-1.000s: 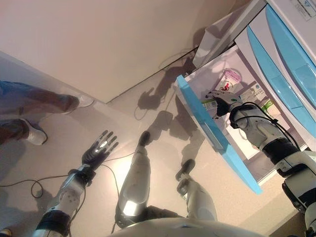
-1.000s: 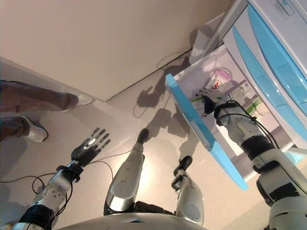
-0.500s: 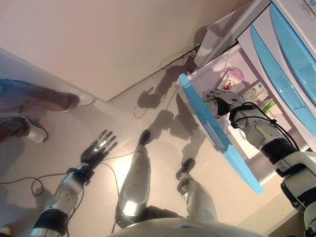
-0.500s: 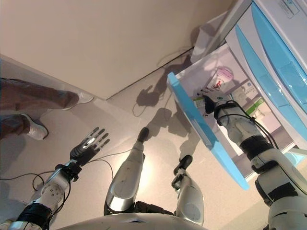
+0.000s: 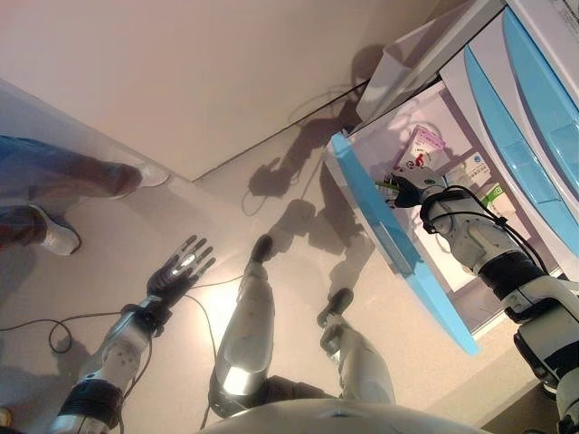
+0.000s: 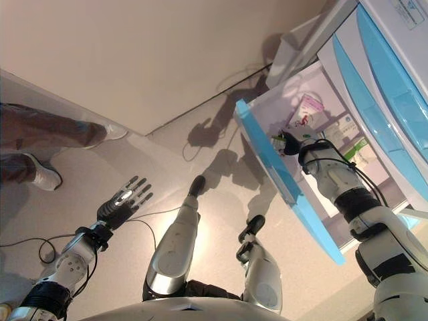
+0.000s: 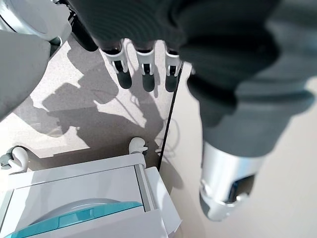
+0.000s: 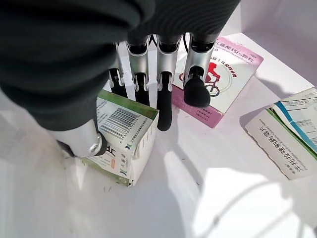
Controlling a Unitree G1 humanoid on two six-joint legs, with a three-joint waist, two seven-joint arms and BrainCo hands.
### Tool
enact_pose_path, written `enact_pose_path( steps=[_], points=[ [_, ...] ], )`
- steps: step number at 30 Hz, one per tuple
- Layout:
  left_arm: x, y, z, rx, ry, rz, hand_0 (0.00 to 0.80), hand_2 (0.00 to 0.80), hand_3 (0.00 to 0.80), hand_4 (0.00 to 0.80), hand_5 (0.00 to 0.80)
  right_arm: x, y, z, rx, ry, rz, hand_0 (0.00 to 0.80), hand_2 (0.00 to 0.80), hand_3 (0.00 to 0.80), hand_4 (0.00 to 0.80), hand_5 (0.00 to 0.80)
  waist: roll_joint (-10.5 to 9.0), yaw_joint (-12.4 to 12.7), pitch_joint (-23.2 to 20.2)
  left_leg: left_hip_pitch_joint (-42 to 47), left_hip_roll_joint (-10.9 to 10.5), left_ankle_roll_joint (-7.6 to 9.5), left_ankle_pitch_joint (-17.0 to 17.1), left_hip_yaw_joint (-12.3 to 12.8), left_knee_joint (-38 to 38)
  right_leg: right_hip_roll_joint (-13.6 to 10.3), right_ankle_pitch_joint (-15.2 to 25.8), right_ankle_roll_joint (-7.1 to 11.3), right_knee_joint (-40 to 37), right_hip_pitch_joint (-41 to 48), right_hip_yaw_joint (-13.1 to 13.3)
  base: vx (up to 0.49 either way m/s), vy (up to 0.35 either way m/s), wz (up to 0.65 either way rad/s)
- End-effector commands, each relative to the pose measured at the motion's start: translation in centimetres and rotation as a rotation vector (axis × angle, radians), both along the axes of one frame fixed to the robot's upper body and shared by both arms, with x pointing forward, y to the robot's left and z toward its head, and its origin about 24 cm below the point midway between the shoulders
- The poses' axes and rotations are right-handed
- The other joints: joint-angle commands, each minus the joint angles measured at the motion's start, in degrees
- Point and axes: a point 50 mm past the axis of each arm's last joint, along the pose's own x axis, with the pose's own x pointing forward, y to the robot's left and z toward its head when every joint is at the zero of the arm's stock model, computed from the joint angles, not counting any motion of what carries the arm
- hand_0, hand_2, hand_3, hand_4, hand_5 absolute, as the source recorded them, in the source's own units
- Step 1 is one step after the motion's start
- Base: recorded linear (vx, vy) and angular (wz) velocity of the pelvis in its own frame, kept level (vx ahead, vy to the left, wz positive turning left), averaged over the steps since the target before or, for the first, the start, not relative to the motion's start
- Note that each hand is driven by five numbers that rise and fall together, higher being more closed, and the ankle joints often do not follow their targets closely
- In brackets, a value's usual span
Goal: Open the drawer and pick up the medicine
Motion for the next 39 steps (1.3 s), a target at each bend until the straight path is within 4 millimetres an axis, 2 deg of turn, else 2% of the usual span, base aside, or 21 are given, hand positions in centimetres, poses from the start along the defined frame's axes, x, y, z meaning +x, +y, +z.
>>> enact_pose_path(
  steps=[1,16,39],
  points=[
    [-0.2,0.4,1.1,0.047,-0.043,-0.024,0.0,0.0,0.0,0.0,0.0,0.3,0.6,0.4,-0.055,-0.02,0.025,0.8,0.8,0.8,0.8,0.8,-0.12,0.4,-0.8,-2.4,-2.3,3.44,-5.4,2.4,3.6,-0.8,0.6,2.04,5.0,-1.7,1.1,0.0,0.0,0.0],
    [-0.2,0.5,1.4,0.048,-0.048,-0.025,0.0,0.0,0.0,0.0,0.0,0.2,0.3,1.0,-0.021,-0.056,0.02,0.8,0.8,0.8,0.8,0.8,-0.57,0.3,-0.8,-1.4,-2.1,3.46,-5.4,2.5,3.2,-0.6,0.8,2.17,4.5,-0.8,1.2,0.0,0.0,0.0],
    [-1.0,1.1,1.6,0.034,-0.04,0.024,0.0,0.0,0.0,0.0,0.0,-1.7,-2.1,4.0,0.083,-0.218,-0.06,0.8,0.8,0.8,0.8,0.8,-1.72,-2.2,-1.7,1.8,-1.1,3.64,-6.0,4.1,1.7,0.1,1.0,2.21,3.7,1.0,3.0,0.0,-0.001,-0.01]
  ],
)
